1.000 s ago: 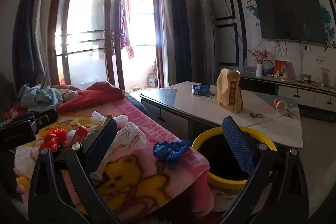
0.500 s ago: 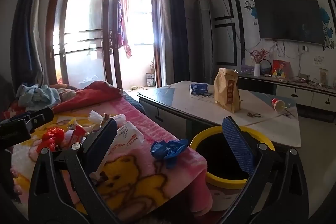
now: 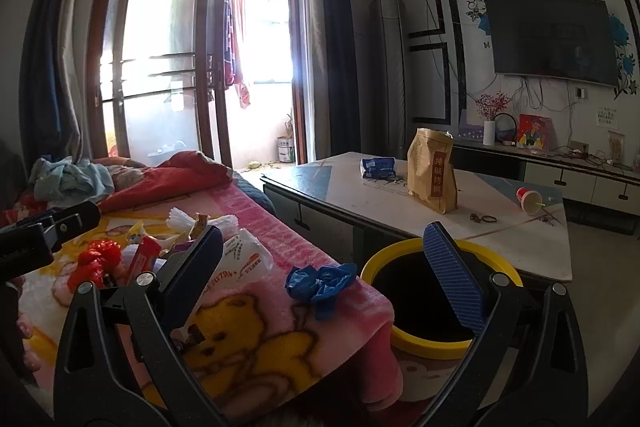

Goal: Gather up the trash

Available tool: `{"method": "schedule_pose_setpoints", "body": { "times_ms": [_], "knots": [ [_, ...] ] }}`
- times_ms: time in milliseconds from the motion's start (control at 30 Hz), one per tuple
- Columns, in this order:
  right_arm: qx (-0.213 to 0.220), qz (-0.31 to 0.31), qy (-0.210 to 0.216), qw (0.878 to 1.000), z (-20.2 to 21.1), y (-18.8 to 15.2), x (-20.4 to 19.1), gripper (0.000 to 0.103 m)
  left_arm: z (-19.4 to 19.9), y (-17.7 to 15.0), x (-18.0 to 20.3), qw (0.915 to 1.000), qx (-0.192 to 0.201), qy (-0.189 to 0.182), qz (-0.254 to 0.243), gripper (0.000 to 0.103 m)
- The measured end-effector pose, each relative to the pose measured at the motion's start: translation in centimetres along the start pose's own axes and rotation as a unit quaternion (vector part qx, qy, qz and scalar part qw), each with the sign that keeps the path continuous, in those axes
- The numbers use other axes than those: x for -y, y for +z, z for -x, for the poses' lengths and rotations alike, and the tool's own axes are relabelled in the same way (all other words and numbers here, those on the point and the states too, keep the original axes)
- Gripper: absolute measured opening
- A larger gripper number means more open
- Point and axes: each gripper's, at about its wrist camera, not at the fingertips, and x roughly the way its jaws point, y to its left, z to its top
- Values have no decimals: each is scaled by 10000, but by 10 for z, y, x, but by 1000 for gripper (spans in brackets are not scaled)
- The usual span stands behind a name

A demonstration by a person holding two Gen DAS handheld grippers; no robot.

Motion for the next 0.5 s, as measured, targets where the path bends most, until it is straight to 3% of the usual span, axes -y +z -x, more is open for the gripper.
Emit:
{"method": "schedule_pose_setpoints", "body": {
  "times_ms": [500],
  "knots": [
    [7, -4, -33, 10000, -2, -3, 2, 92, 1, 1, 0, 10000, 2, -12, 12, 97]
  ]
}}
